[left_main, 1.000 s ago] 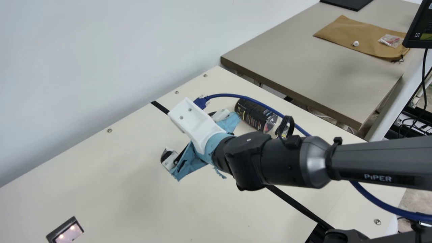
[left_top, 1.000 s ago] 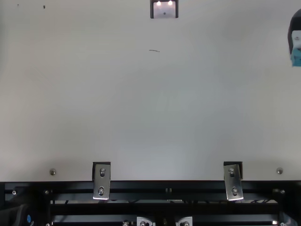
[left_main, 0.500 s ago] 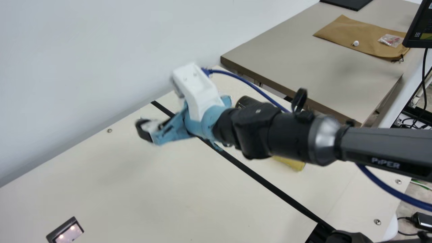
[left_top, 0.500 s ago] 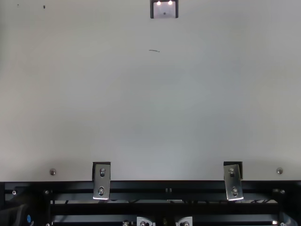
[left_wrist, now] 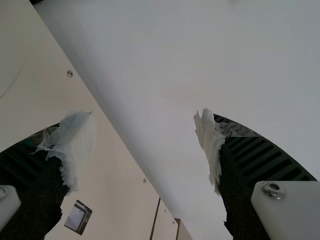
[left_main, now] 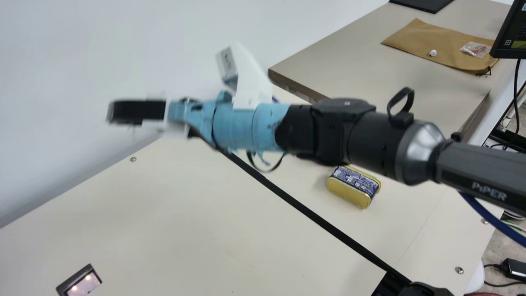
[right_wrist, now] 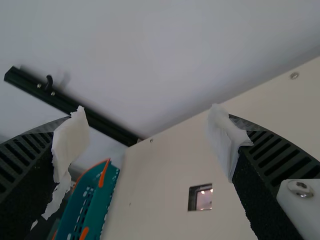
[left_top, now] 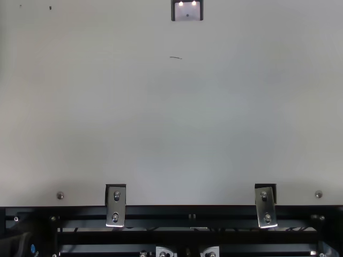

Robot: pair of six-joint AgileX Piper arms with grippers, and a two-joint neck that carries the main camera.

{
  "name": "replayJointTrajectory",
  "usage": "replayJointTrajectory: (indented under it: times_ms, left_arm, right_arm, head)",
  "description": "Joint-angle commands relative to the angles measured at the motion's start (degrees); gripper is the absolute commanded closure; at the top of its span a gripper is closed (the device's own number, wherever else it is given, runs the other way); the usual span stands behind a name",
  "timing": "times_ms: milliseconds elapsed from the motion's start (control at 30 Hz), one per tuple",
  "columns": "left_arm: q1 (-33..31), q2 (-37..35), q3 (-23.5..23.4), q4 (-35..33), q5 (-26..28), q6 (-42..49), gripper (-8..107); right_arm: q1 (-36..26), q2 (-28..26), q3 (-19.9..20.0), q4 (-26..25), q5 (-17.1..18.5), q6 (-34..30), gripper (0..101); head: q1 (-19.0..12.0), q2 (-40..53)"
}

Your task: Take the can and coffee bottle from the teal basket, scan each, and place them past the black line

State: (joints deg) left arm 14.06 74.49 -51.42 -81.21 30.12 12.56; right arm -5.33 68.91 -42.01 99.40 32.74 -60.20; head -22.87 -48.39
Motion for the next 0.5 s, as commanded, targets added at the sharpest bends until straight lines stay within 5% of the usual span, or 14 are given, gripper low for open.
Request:
replayJointTrajectory:
  times_ms: [0, 367, 400, 467]
  left_arm:
    - [0.0, 0.0, 0.0, 0.0, 0.0, 0.0, 9]
    - [0.0, 0.0, 0.0, 0.0, 0.0, 0.0, 9]
    - [0.0, 0.0, 0.0, 0.0, 0.0, 0.0, 9]
    - [0.0, 0.0, 0.0, 0.0, 0.0, 0.0, 9]
  right_arm:
    - [2.1, -1.7, 3.3, 0.6, -1.1, -0.6, 0]
    - [21.3, -7.3, 11.8, 0.6, -18.5, -7.5, 0]
    - [16.0, -7.2, 11.2, 0.7, -13.5, -7.0, 0]
    - [19.4, -7.3, 11.9, 0.8, -16.5, -7.6, 0]
  head:
    - [-2.1, -1.0]
    - [-2.1, -1.0]
    - [-2.1, -1.0]
    - [-2.1, -1.0]
